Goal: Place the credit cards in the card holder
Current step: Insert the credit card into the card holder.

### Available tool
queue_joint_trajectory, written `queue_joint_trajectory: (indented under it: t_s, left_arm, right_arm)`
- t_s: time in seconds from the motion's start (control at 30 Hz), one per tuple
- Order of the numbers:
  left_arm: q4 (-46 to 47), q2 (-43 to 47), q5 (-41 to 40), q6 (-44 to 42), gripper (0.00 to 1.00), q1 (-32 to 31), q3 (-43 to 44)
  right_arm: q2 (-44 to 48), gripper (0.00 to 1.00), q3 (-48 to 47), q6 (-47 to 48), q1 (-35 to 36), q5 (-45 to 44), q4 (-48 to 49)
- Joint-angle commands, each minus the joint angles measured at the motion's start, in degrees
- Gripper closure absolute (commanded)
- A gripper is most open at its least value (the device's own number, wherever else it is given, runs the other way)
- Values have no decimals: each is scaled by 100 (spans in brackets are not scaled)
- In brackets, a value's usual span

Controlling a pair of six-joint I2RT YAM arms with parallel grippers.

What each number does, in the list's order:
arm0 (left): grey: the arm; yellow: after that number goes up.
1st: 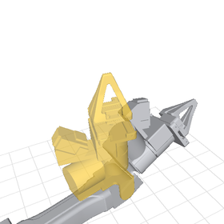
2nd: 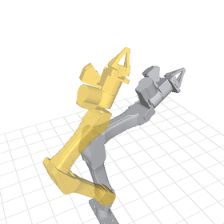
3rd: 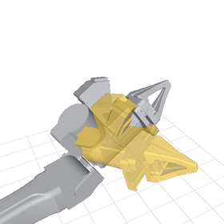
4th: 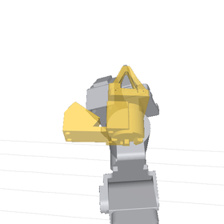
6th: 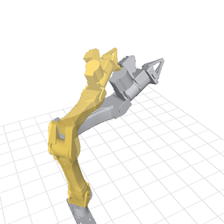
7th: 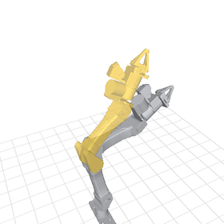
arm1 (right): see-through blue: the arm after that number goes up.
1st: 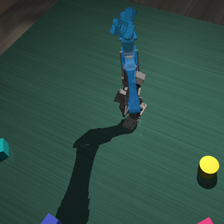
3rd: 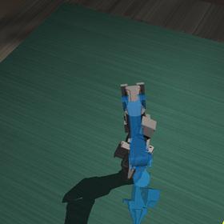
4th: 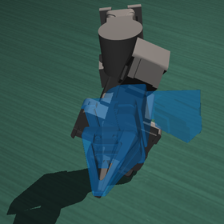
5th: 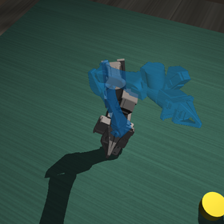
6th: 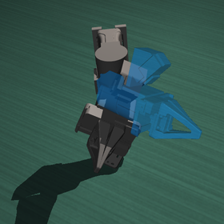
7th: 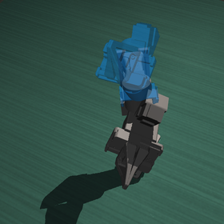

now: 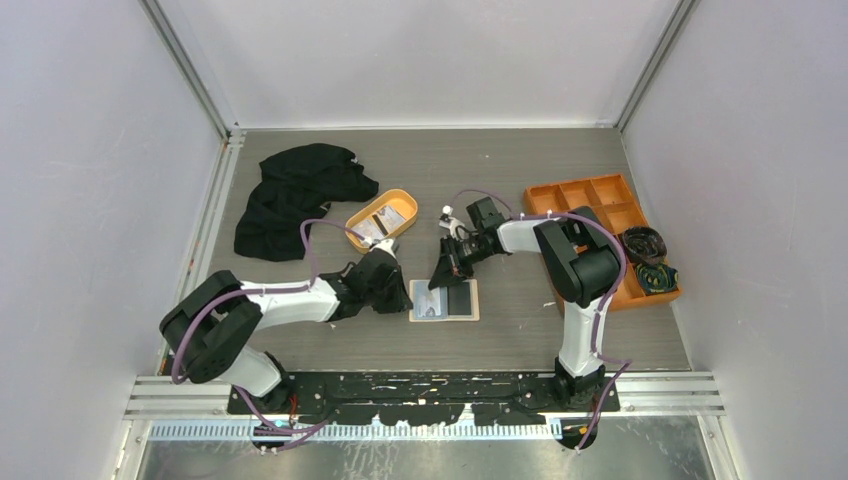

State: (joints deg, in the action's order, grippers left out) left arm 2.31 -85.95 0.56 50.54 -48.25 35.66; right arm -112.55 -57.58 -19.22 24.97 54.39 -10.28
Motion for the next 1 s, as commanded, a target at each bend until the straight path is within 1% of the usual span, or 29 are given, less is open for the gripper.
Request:
queue_joint_trajectory:
  t_s: [0.0,0.07,0.27,0.4,0.5,0.77,0.87,0.97]
  left_arm:
    - [-128,305,106,-14,88,-18,-44]
    - [-164,366,105,-18,88,-18,-48]
    - [-214,562,94,-44,87,-18,-48]
    - [-213,727,102,-53,87,-19,-42]
    - [-394,888,106,-53,87,-18,-45]
    - [-396,1325,107,-10,87,-18,-98]
    - [-413,1368,71,-9,87,-18,-118]
    - [-381,1334,85,-5,87,-18,-111]
  right_arm:
    - [6,90,-141,291,85,-222,-115]
    - [94,88,-240,526,86,-276,-365]
    - [338,74,-504,1099,86,-525,-1012]
    - [432,70,-607,1383,157,-662,-1326]
    - [477,67,-727,1573,260,-786,-1540]
    - [585,63,-879,1767,401,-1021,-1837]
    - [712,59,-920,1882,430,-1204,-1953]
    - [755,57,-992,2070,515,-1382,-2150]
